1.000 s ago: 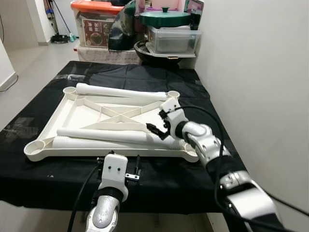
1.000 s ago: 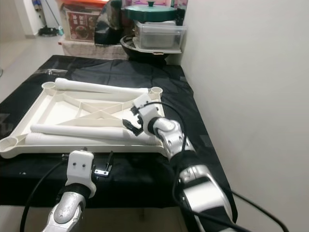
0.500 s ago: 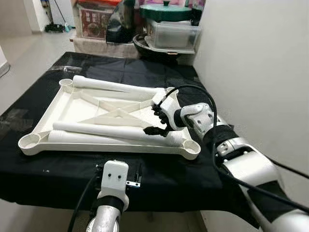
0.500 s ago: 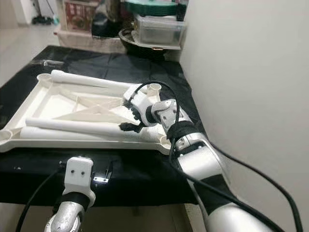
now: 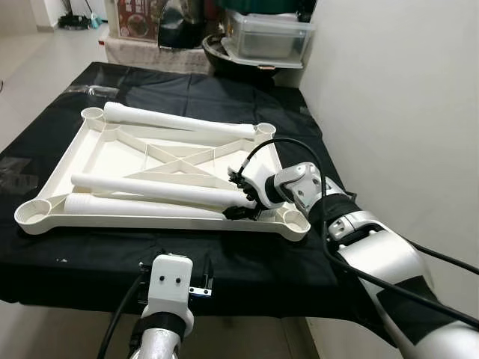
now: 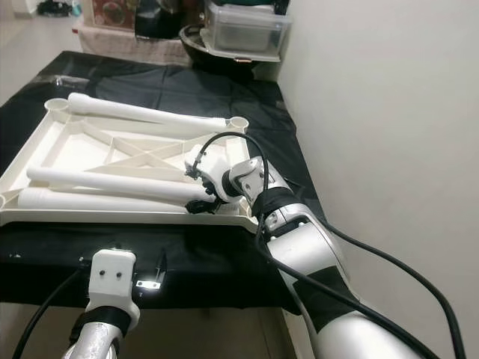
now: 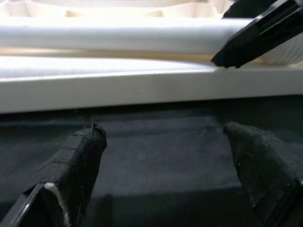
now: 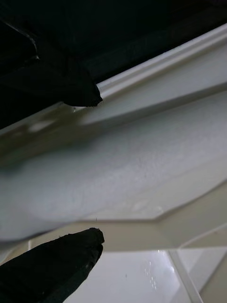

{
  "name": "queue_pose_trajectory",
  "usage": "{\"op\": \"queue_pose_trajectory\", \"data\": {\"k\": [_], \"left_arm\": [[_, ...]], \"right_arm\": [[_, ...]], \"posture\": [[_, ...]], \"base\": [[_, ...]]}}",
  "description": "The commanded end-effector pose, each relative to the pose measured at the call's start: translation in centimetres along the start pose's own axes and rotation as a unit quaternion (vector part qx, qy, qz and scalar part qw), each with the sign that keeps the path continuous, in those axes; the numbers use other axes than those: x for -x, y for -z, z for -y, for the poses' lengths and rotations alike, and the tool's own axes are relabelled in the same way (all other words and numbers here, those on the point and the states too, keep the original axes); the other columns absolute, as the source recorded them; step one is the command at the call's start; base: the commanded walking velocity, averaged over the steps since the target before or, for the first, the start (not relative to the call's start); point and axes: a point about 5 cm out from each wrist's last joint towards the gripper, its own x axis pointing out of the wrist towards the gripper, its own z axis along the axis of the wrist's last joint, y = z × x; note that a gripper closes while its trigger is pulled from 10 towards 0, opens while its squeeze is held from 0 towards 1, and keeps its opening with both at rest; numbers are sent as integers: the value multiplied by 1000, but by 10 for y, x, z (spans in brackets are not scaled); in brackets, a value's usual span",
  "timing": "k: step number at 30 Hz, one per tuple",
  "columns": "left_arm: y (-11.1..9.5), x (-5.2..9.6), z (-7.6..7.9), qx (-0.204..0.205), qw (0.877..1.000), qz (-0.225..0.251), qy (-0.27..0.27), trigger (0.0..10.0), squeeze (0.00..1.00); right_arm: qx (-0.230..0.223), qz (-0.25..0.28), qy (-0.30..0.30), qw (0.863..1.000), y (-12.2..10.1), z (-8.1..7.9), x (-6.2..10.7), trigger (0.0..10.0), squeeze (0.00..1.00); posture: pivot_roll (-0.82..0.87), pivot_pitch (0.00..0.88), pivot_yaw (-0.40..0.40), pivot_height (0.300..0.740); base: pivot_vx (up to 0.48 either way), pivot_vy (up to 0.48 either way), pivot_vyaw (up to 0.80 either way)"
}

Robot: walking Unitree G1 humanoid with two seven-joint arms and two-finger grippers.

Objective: Building children table

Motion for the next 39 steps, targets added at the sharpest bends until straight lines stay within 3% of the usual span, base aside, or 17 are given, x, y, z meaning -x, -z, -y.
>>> {"op": "queue_pose_trajectory", "data": {"k": [1,3,4,5,6,20,26,27,28,31,32,33,35,36,37,38,39], "left_arm": [[-8,7,26,45,999,-1,29,10000,0],[-8,7,26,46,999,-2,28,10000,0],[-8,8,26,46,999,-3,28,10000,0],[-8,8,26,46,999,-3,28,10000,0],[-8,9,26,46,999,-4,27,10000,0],[-8,9,25,46,999,-7,24,10000,0],[-3,2,24,44,999,-8,22,10000,0],[-2,0,23,43,999,-8,22,10000,0],[-2,0,23,43,999,-8,22,10000,0],[0,-7,21,41,999,-5,23,10000,0],[0,-7,21,41,999,-5,23,10000,0],[0,-9,20,41,999,-3,23,10000,0],[0,-9,20,41,999,-3,23,10000,0],[-1,-11,18,42,999,1,23,10000,0],[-1,-11,18,42,999,1,23,10000,0],[-4,-15,14,35,999,16,20,10000,0],[-4,-15,14,35,999,16,20,10000,0]], "right_arm": [[7,-10,-14,1000,1,-3,-2,10000,0],[12,-14,-16,1000,1,-4,-3,10000,0],[16,-16,-22,1000,1,-5,-4,8980,0],[16,-16,-22,1000,1,-5,-4,8980,0],[21,-17,-30,999,0,-7,-5,0,0],[29,-13,-33,999,-3,-8,-5,0,0],[-17,74,-53,996,-27,-5,2,0,0],[-43,118,-55,990,-38,-3,7,0,0],[-43,118,-55,990,-38,-3,7,0,0],[-114,231,-55,965,-65,4,19,0,0],[-114,231,-55,965,-65,4,19,0,0],[-139,264,-58,953,-71,6,23,0,0],[-139,264,-58,953,-71,6,23,0,0],[-165,295,-63,939,-75,7,26,0,0],[-165,295,-63,939,-75,7,26,0,0],[-202,325,-67,921,-76,9,28,0,0],[-202,325,-67,921,-76,9,28,0,0]], "posture": [[151,145,-192,740],[152,144,-194,740],[152,144,-194,740],[152,144,-194,740],[154,141,-198,740],[158,121,-198,740],[166,79,-194,740],[168,63,-189,740],[168,63,-189,740],[172,36,-185,740],[172,36,-185,740],[174,22,-181,740],[174,22,-181,740],[175,13,-176,740],[175,13,-176,740],[179,6,-166,740],[179,6,-166,740]], "base": [[0,0,0],[0,0,0],[0,0,0],[0,0,0],[0,0,0],[0,0,0],[0,0,0],[0,0,0],[0,0,0],[0,0,0],[0,0,0],[0,0,0],[0,0,0],[0,0,0],[0,0,0],[0,0,0],[0,0,0]]}}
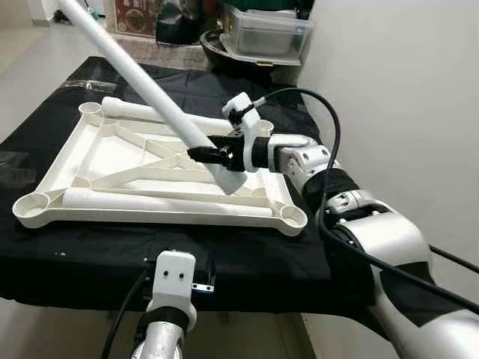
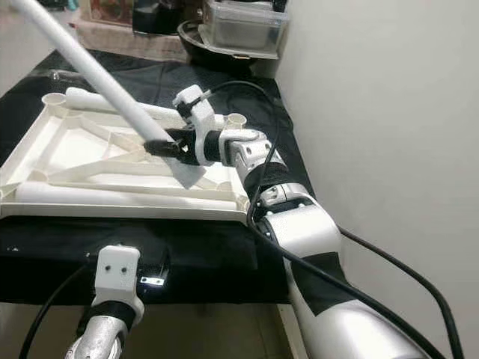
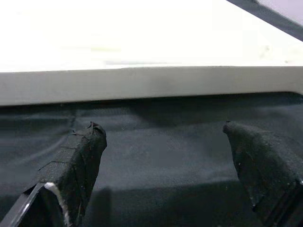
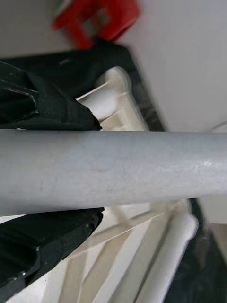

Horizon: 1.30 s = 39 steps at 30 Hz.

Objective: Building children table

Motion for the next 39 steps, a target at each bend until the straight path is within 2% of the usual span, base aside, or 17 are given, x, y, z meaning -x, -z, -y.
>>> {"op": "queue_pose_trajectory", "data": {"k": [1,2,3,4,6,7,9,14,18,20,22,24,26,29,37,39], "left_arm": [[-7,-7,1,10,1000,25,-3,10000,0],[-13,-14,-9,-11,999,47,-13,10000,0],[-13,-14,-9,-11,999,47,-13,10000,0],[-17,-19,-16,-25,998,61,-20,10000,0],[-25,-29,-30,-63,994,88,-32,10000,0],[-25,-29,-30,-63,994,88,-32,10000,0],[-31,-36,-39,-91,989,110,-37,10000,0],[-35,-47,-51,-116,984,128,-50,10000,0],[-35,-48,-52,-121,983,131,-48,10000,0],[-36,-48,-52,-121,983,134,-44,10000,0],[-34,-48,-48,-122,983,134,-33,10000,0],[-34,-48,-48,-122,983,134,-33,10000,0],[-30,-46,-43,-127,982,135,-24,10000,0],[-27,-46,-40,-134,981,138,-15,10000,0],[-26,-47,-36,-138,980,142,-5,10000,0],[-25,-47,-30,-143,979,145,12,10000,0]], "right_arm": [[-53,50,9,997,-3,2,3,0,0],[-86,70,23,994,2,5,4,0,0],[-86,70,23,994,2,5,4,0,0],[-106,80,33,991,5,7,6,0,0],[-166,103,62,979,16,13,9,0,0],[-166,103,62,979,16,13,9,0,0],[-209,113,85,968,27,16,10,0,0],[-273,131,104,947,43,15,8,0,0],[-279,134,102,945,44,14,7,0,0],[-292,139,108,940,45,14,7,0,0],[-314,155,119,929,45,13,6,0,0],[-314,155,119,929,45,13,6,0,0],[-338,160,136,918,50,13,4,0,0],[-360,155,153,907,58,12,3,0,0],[-376,160,154,899,59,10,2,0,0],[-380,160,149,899,60,6,0,0,0]], "posture": [[180,0,-160,740],[182,0,-155,740],[182,0,-155,740],[182,0,-155,740],[183,0,-146,740],[183,0,-146,740],[179,0,-138,740],[181,0,-137,740],[177,0,-132,740],[178,0,-132,740],[178,0,-128,740],[178,0,-128,740],[180,0,-131,740],[183,0,-133,740],[181,0,-131,740],[178,0,-129,740]], "base": [[0,0,0],[0,0,0],[0,0,0],[0,0,0],[0,0,0],[0,0,0],[0,0,0],[0,0,0],[0,0,0],[0,0,0],[0,0,0],[0,0,0],[0,0,0],[0,0,0],[0,0,0],[0,0,0]]}}
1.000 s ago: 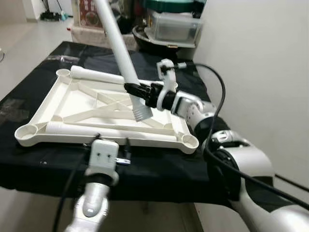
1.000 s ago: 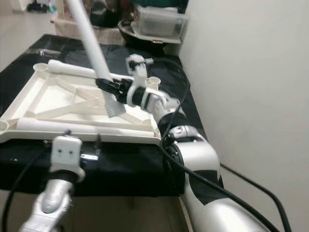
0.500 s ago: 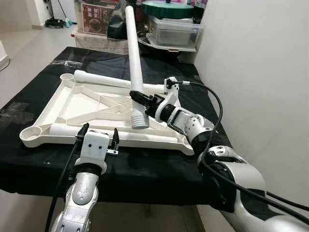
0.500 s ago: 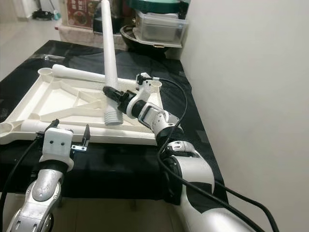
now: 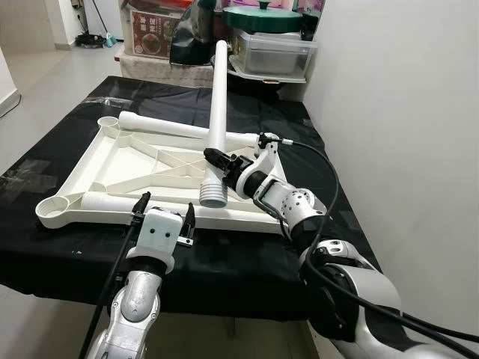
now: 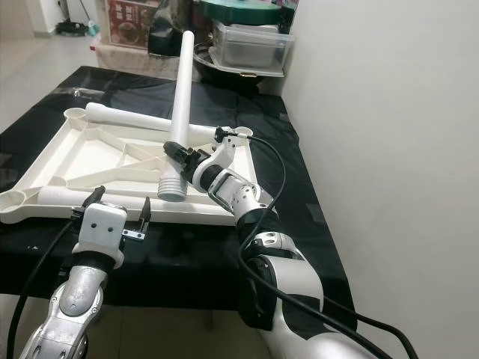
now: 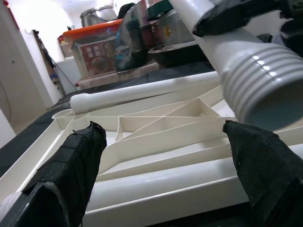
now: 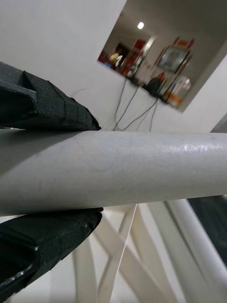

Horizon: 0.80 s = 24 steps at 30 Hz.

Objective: Building children table

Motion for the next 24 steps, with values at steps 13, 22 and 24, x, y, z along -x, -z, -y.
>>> {"op": "queue_pose_trajectory", "data": {"k": [13,22,24], "left_arm": [[5,0,19,-7,999,9,38,10000,0],[3,-11,20,-9,999,22,34,10000,0],[4,-12,21,-9,999,23,34,10000,0]], "right_arm": [[-35,2,6,999,10,-2,6,0,0],[-45,-13,-2,999,24,-7,9,0,0],[-46,-16,-3,999,26,-8,9,0,0]], "posture": [[167,0,-122,740],[163,0,-124,740],[163,0,-124,740]], "base": [[0,0,0],[0,0,0],[0,0,0]]}}
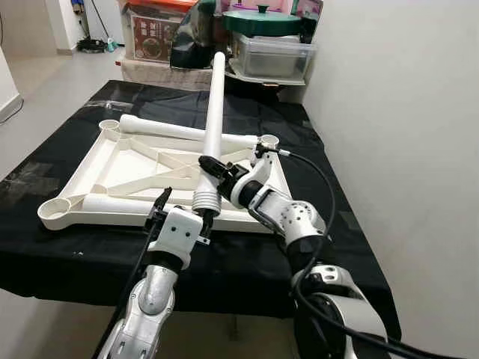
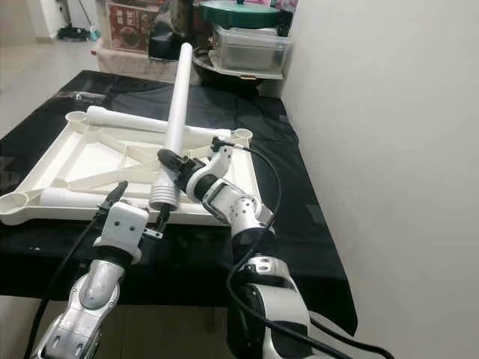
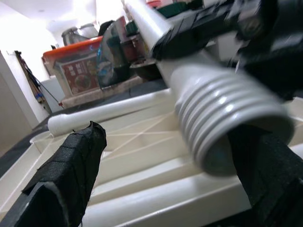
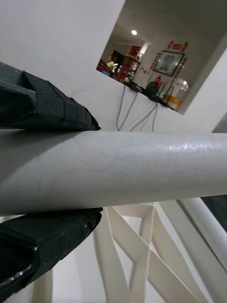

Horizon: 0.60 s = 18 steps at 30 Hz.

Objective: Building children table

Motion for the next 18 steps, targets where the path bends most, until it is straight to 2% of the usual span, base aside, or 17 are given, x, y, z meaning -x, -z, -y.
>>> {"op": "queue_pose_trajectory", "data": {"k": [1,15,16,18], "left_arm": [[1,-2,2,-4,1000,4,1,10000,0],[4,-9,4,-12,1000,12,-4,10000,0],[3,-11,5,-13,1000,15,-3,9804,0],[2,-14,7,-15,1000,21,-3,8745,0]], "right_arm": [[-8,-7,-10,1000,10,-5,0,0,0],[-34,-25,-10,999,30,-8,11,0,0],[-37,-26,-10,999,32,-9,11,0,0],[-41,-30,-10,999,36,-11,13,0,0]], "posture": [[156,0,-122,740],[149,0,-117,740],[148,0,-117,740],[148,0,-117,740]], "base": [[0,0,0],[0,0,0],[0,0,0],[0,0,0]]}}
